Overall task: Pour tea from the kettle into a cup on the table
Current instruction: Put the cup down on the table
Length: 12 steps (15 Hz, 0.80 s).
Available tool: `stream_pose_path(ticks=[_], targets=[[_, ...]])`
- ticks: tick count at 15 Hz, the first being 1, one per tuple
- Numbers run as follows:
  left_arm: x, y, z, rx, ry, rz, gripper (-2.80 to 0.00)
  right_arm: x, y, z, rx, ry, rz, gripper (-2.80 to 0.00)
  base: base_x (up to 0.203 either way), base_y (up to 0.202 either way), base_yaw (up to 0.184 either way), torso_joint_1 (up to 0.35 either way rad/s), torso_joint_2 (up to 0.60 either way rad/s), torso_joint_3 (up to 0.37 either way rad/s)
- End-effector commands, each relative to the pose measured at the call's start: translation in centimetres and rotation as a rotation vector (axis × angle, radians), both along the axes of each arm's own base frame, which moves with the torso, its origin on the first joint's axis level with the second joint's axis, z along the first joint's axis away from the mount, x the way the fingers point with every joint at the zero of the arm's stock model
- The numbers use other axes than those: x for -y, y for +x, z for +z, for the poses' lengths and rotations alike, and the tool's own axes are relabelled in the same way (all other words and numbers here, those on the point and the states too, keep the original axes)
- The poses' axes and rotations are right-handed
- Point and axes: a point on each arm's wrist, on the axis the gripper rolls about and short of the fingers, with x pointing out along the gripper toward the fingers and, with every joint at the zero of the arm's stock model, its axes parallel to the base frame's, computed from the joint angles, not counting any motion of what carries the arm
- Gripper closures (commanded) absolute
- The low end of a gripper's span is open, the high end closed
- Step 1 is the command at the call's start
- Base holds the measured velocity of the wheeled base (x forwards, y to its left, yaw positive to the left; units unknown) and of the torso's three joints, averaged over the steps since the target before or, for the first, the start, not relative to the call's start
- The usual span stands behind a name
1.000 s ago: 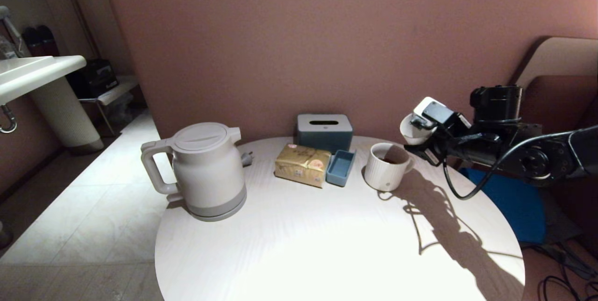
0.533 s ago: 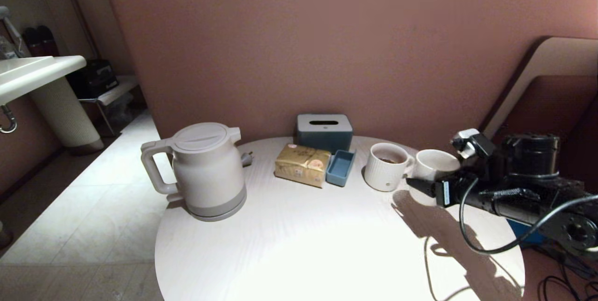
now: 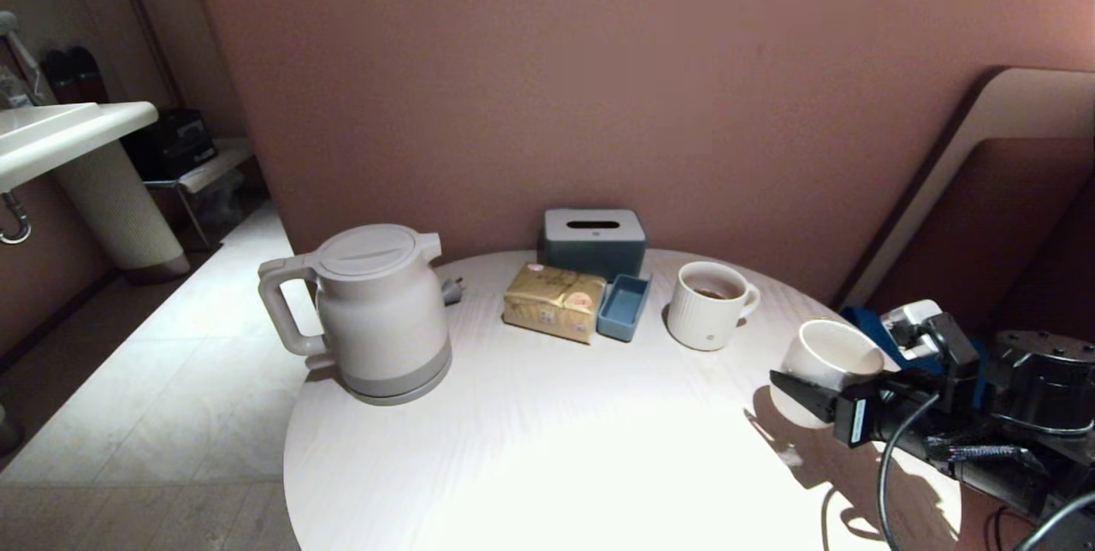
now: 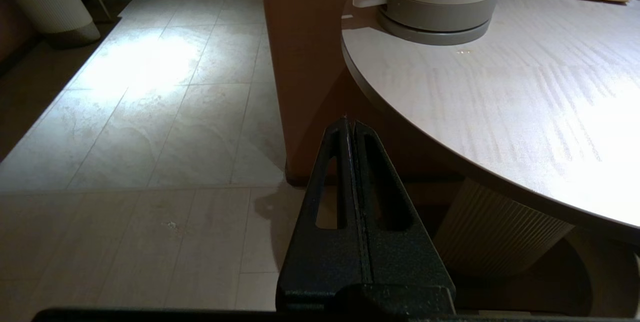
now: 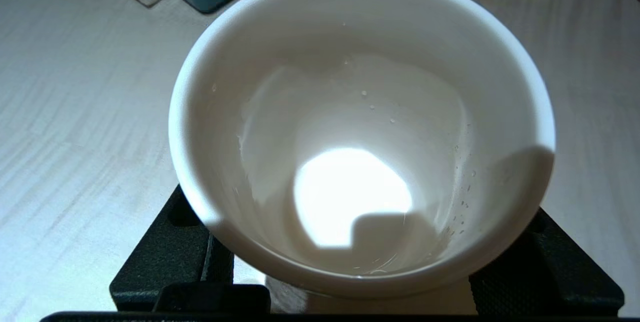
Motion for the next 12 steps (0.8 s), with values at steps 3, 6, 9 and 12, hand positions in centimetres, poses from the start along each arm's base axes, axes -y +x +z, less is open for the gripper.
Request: stream_pose_path(ticks=[3,6,9,12], targets=[[0.0,0.0,0.0,-0.001,0.000,0.002,0.00,0.0,-0.1,-2.8,-0.017,-0.006,-0.001,0.00,0.000,0.000,0.000,0.000,0.00,0.000],[0.0,0.0,0.0,-0.001,0.000,0.000,0.00,0.0,-0.9,-4.1,-0.040,-0.012,0.002,0.00,0.000,0.000,0.000,0.000,0.00,0.000],[0.0,0.0,0.0,-0.001,0.000,0.000,0.00,-0.2,-1.0,-4.3,-0.054,-0.009,0.012,0.00,0.000,0.000,0.000,0.000,0.00,0.000],[0.0,0.0,0.0,-0.001,0.000,0.001,0.00,-0.2,-0.9,-4.5,-0.066,-0.002,0.010,0.00,0.000,0.000,0.000,0.000,0.00,0.000]])
